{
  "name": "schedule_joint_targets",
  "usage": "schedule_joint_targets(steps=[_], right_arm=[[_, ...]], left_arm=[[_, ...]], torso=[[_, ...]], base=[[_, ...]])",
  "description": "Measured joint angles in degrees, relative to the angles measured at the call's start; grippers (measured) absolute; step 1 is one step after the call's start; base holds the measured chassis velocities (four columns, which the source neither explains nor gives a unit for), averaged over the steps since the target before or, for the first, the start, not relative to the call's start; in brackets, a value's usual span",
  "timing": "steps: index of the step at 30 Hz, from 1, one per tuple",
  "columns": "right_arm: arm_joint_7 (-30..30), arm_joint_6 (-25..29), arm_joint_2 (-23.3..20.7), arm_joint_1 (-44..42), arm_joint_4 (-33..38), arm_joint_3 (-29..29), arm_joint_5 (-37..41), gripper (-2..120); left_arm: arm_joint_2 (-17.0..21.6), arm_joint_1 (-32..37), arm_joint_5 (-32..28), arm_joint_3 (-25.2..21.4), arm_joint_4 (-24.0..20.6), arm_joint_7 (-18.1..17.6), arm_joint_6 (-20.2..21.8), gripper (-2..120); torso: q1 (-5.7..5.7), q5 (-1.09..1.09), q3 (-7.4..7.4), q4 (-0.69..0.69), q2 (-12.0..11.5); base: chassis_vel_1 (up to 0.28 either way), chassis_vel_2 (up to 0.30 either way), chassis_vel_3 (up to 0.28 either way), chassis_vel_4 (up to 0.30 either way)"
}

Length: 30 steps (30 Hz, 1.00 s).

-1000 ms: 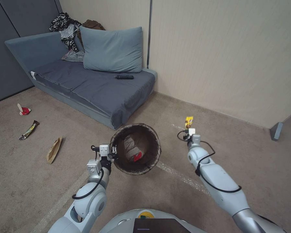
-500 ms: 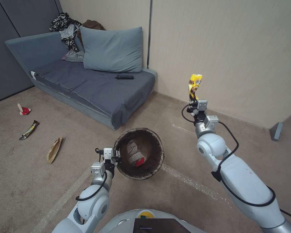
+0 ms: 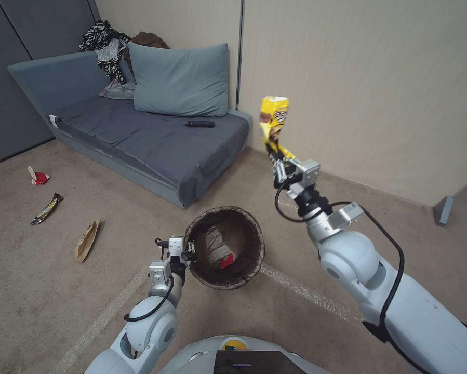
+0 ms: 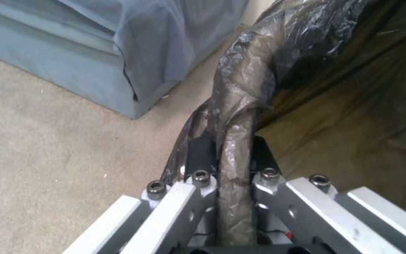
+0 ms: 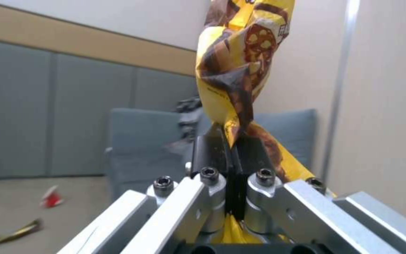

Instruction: Pick up the trash bin, then pick up the garbage from the floor and place it into the trash bin.

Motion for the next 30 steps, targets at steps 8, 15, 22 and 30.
schedule_joint_targets(steps=[8,15,22,30], right_arm=[[-4.87,3.06,-2.68,-1.11,-0.21,-7.16,-2.03,0],[-5.67,3.95,-2.99,-1.07,-2.99,-15.3,-5.36,0],[-5.38,4.39,-1.53,-0.11,-7.32,-20.42,-6.48,0],[-4.98,5.6,1.42,-0.68,-13.75,-23.69,-9.82,0]], left_arm=[[-0.11,-0.45,0.03,0.15,0.12,0.02,0.1,2],[-0.36,-0.37,0.03,-0.49,-0.07,0.0,0.14,2],[-0.48,-0.26,-0.04,-0.75,-0.7,-0.01,0.1,2],[-0.28,-0.41,-0.28,-1.28,-1.3,-0.08,-0.06,2]], torso=[[0.0,0.0,0.0,0.0,0.0],[0.0,0.0,0.0,0.01,0.0],[0.0,0.0,0.0,0.01,0.0],[0.0,0.01,0.0,0.0,0.0]], base=[[0.0,0.0,0.0,0.0],[0.0,0.0,0.0,0.0],[0.0,0.0,0.0,0.0],[0.0,0.0,0.0,0.0]])
